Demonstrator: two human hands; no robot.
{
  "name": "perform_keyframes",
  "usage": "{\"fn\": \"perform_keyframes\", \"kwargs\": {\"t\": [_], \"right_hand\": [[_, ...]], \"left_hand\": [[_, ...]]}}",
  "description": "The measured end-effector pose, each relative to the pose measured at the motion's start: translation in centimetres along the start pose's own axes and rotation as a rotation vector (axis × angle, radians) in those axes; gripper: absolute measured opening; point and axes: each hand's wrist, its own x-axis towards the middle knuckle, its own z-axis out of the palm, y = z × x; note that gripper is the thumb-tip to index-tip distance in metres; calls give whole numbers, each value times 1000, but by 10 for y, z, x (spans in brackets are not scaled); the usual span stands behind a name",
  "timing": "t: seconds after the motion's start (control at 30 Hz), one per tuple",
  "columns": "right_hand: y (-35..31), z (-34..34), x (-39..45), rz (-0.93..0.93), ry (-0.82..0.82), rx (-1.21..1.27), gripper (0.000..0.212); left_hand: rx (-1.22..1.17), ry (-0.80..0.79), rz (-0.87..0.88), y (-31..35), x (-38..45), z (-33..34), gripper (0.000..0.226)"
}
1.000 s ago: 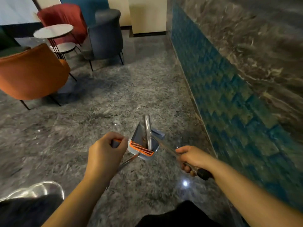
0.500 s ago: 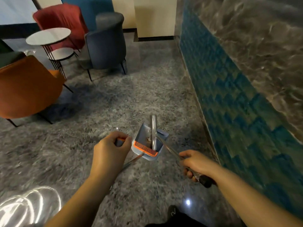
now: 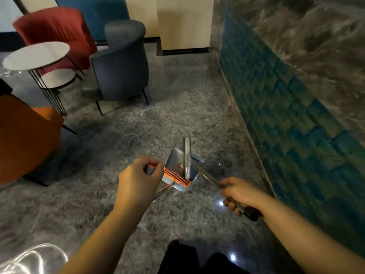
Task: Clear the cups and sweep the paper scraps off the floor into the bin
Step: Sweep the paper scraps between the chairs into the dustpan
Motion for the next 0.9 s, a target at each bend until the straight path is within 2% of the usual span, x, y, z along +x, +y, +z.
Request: {"fn": "perform_keyframes", "kwargs": {"t": [0.17, 0.33, 0.6, 0.9], "right_hand": [[-82, -4, 66, 4, 20, 41, 20], [-155, -28, 140, -7, 44, 64, 26], [-280, -107, 291, -12, 32, 6, 30], [-434, -191, 414, -44, 20, -42, 40]], "left_hand": [[10, -57, 44, 21, 114, -2, 15], [5, -52, 62, 40, 220, 17, 18], [37, -3, 57, 87, 405, 83, 17], [-2, 24, 29, 155, 586, 128, 13]]}}
